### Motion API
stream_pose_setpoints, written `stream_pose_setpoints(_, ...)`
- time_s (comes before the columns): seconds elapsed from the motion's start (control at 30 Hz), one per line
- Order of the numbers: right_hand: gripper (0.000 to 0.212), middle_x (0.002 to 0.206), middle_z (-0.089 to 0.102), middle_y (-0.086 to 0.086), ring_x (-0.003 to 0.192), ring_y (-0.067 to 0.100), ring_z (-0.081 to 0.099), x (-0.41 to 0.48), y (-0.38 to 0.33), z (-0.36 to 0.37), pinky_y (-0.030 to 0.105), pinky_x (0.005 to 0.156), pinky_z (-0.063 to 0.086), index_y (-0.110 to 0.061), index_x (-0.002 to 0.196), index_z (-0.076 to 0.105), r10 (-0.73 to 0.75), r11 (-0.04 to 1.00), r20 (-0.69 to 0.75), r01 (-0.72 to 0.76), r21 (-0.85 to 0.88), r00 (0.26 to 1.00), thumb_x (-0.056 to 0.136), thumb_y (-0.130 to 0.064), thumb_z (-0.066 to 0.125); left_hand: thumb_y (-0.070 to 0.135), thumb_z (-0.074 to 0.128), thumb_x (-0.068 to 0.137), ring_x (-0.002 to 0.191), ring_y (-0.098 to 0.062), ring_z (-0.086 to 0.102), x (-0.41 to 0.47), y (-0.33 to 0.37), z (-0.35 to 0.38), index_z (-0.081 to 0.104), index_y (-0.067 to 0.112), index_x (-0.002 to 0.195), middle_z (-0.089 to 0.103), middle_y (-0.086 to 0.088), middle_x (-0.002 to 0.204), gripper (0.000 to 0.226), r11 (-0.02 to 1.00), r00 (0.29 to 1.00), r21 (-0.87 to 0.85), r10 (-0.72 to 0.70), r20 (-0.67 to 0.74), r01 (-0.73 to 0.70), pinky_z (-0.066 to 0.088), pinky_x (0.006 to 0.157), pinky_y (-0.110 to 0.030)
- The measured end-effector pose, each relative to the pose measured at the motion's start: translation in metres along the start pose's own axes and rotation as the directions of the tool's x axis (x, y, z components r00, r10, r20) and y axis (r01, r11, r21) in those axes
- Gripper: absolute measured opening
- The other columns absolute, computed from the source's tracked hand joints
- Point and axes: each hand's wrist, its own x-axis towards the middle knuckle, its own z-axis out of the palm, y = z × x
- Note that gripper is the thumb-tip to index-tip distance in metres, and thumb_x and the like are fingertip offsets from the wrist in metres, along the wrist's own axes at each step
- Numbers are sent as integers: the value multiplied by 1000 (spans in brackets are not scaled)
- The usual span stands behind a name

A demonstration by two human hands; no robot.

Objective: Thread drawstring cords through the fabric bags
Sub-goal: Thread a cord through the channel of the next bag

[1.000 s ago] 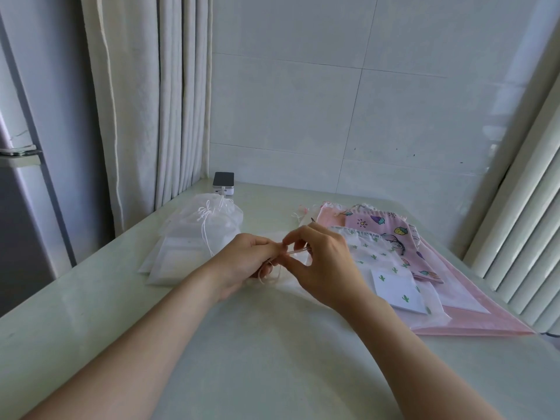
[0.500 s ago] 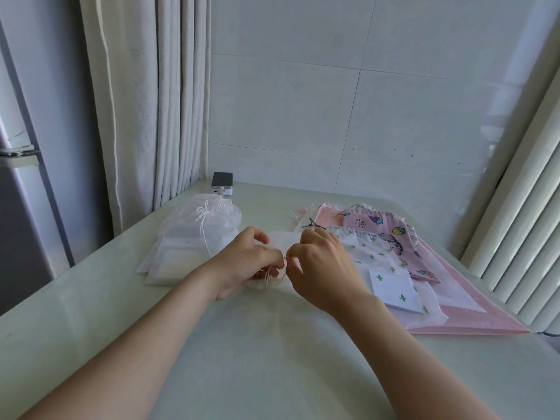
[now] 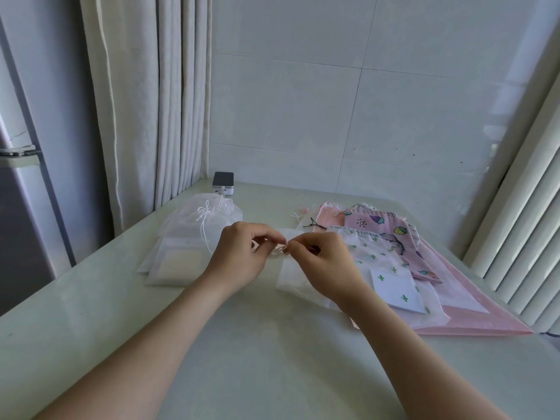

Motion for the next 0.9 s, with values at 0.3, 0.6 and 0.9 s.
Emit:
stream_pose_setpoints(0.3, 19, 48, 36, -13, 44, 6, 29, 3, 5, -5, 20, 46, 28, -13, 84, 80, 95, 980, -99, -75, 184, 991, 97, -19, 68, 36, 57, 81, 93, -11, 61, 6, 7, -2, 64, 12, 69, 68, 7, 93, 27, 948, 977, -240, -185, 109, 207, 42, 89, -38)
stream_pose_setpoints(0.6, 17, 72, 69, -21, 70, -1, 61, 3, 9, 0, 14, 65, 38, -23, 93, 83, -60, 990, -27, 55, -132, 998, 97, -21, 67, 23, 49, 109, 57, -24, 52, 11, 23, -10, 47, 17, 59, 43, -7, 63, 50, 449, 908, -814, -361, 213, 369, 60, 78, -45)
stream_pose_setpoints(0.9, 14, 80, 61, 0, 79, 22, 56, 7, 28, -1, 36, 73, 46, -14, 88, 74, -274, 838, -104, 184, -513, 956, 96, -13, 63, 16, 66, 75, 56, -19, 39, 5, 18, -8, 47, 16, 88, 42, 5, 65, 23, 771, 915, -498, -375, 150, 398, 41, 64, -34)
